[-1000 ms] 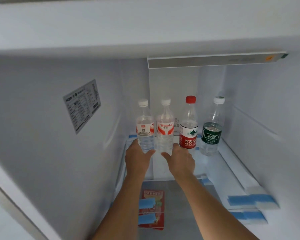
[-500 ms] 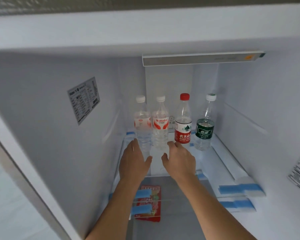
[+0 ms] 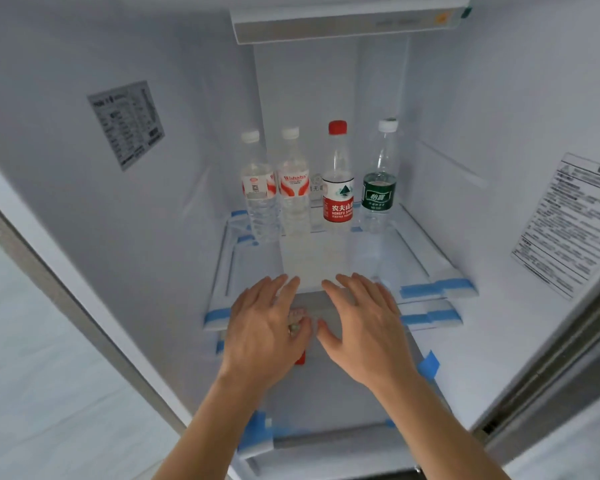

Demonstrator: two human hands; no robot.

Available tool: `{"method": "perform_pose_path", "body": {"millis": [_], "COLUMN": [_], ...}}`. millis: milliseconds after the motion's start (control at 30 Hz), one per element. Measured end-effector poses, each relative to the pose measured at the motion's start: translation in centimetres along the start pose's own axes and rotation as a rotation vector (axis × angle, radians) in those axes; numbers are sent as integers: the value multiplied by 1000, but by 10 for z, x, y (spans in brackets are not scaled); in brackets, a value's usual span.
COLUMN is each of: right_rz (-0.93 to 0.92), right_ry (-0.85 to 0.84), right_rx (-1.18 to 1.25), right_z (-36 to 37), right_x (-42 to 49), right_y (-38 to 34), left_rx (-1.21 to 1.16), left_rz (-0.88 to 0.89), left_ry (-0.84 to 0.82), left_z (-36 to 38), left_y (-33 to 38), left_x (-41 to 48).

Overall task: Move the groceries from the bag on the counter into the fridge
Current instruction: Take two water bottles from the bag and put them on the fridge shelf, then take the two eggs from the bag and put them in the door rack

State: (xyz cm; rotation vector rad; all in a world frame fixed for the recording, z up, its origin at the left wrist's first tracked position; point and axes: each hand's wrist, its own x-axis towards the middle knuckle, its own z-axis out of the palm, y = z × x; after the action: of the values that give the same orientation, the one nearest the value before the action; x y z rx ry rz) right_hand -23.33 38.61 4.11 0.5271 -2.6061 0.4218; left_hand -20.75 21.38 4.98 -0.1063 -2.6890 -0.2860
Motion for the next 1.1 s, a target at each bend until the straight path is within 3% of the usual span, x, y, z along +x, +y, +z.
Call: {"method": "perform_pose_path", "body": {"millis": [200,467,667,833,1100], "right_rz": [37,213,465,664,943], "right_ry": [31,-7,-25,45,139], "right_rx": [39,-18,-109,-240,-379], "right_z": [-12,-14,-14,-18,-41], "right_x": [-40,-99,-134,-163,-229], "right_y": [12,23,16,-7,-50], "left_rx": [1,-40,-192,-319,-485], "left_rz": [49,302,479,704,941], "left_ry": [-13,-44,-170,-133,-300], "left_z": [-6,8,38,51,57], "left_y": [32,53,57,61,94], "left_x": [-29,-51,-59,-64,-101]}}
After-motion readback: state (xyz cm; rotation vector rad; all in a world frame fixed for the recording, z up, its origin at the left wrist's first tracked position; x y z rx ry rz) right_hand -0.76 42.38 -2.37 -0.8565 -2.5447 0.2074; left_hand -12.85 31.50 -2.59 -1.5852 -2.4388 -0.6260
